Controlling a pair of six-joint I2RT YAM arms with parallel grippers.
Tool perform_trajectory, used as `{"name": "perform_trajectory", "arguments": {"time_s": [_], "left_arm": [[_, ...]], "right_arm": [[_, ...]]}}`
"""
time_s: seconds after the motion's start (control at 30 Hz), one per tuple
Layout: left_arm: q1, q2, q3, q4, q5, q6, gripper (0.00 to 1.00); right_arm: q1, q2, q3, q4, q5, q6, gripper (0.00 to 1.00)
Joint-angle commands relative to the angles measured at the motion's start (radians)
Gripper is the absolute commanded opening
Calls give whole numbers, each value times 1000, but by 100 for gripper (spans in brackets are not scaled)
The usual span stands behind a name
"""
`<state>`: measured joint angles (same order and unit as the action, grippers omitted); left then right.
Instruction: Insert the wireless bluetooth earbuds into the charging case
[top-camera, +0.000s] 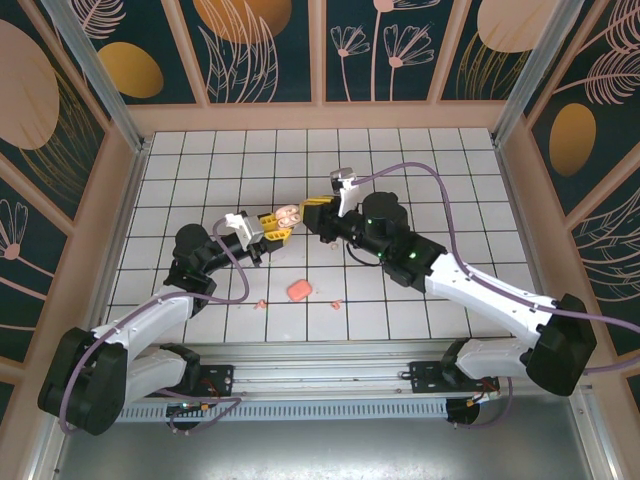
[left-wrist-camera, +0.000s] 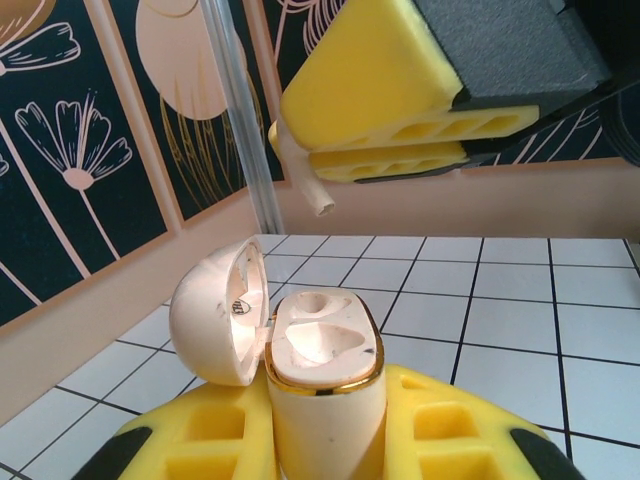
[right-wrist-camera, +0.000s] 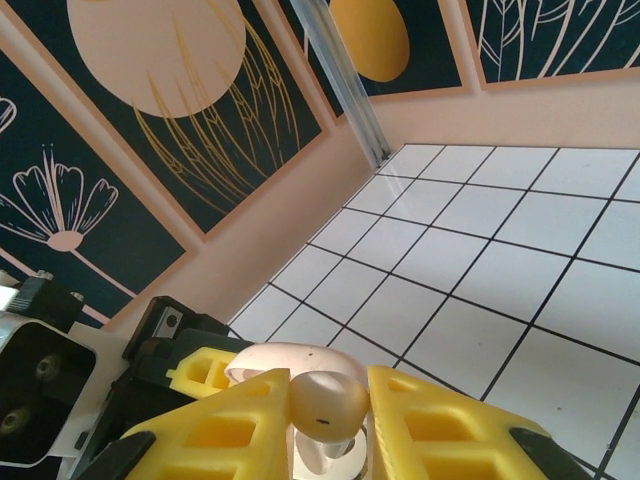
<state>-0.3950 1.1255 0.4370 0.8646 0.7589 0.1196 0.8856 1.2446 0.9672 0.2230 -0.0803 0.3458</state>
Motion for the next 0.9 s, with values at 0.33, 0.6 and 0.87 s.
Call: {"name": "perform_trajectory", "arguments": {"time_s": [0.33,0.6,0.87], "left_arm": [[-5,-21,-4,74,19,-22,15],[-5,-23,-4,86,15,-36,15],[-4,-26,-3,86,12,-41,15]], "right_arm": [[18,41,13,69,-28,-10,23],[23,36,3,46,-50,-4,23],[27,23,-9,15,-72,-7,23]]}}
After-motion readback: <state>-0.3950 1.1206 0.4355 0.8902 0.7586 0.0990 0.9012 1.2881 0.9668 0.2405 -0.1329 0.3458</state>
